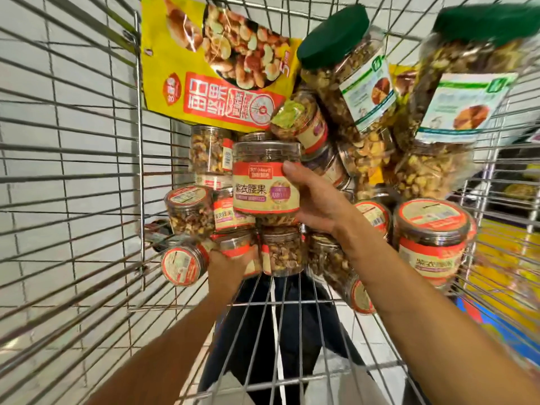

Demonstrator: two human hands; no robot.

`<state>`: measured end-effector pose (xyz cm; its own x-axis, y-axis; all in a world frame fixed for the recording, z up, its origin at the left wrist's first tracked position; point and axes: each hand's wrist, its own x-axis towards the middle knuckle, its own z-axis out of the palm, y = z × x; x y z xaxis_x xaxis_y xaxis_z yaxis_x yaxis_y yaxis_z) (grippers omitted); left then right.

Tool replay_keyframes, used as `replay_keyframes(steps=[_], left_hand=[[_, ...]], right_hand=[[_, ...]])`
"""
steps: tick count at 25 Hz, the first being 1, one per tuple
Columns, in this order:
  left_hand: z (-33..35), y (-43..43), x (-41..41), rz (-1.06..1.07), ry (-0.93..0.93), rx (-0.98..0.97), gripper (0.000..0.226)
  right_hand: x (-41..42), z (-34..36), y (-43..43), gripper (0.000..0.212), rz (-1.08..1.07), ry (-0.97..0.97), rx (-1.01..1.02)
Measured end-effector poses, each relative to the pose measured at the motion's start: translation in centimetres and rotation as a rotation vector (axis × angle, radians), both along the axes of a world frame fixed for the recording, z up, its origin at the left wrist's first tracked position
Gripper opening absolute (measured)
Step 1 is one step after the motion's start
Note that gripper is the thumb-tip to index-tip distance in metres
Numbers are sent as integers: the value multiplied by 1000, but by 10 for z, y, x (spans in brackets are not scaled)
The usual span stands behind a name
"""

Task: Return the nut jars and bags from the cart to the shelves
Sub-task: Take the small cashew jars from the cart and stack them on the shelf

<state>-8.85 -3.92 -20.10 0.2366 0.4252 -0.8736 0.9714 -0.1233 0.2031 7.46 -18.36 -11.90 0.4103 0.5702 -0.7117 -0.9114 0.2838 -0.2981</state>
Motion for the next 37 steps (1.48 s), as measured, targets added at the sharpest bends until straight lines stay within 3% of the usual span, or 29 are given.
replay_keyframes(steps=[3, 7, 12, 14, 17, 21, 26, 30, 34, 37], left_hand=[[14, 14, 19, -109, -30, -182, 59], [88, 35, 61, -250, -132, -535, 41], [204, 31, 132, -212, -405, -619, 96], [249, 9, 155, -212, -559, -755, 87], [311, -56, 169, -234, -627, -992, 67], [376, -168, 141, -343, -628, -1276, 42], [418, -329, 66, -566, -502, -1429, 57], [416, -440, 2, -606, -440, -1475, 65], [393, -527, -40, -579, -418, -1466, 55], [375, -573, -45, -602, -487, -1436, 68]], right_hand=[[4, 17, 1, 62, -68, -9, 78], [16, 72, -9, 75, -91, -72, 65], [3, 167, -55, 64, -193, -293, 53], [-19, 206, -83, 66, -370, -358, 50], [-67, 256, -131, 66, -712, -460, 75], [-143, 298, -194, 87, -1049, -579, -23], [-264, 326, -287, 89, -1440, -653, -177], [-334, 326, -355, 63, -1676, -630, -256], [-378, 312, -421, 65, -1727, -497, -296], [-390, 295, -454, 65, -1823, -518, -231]])
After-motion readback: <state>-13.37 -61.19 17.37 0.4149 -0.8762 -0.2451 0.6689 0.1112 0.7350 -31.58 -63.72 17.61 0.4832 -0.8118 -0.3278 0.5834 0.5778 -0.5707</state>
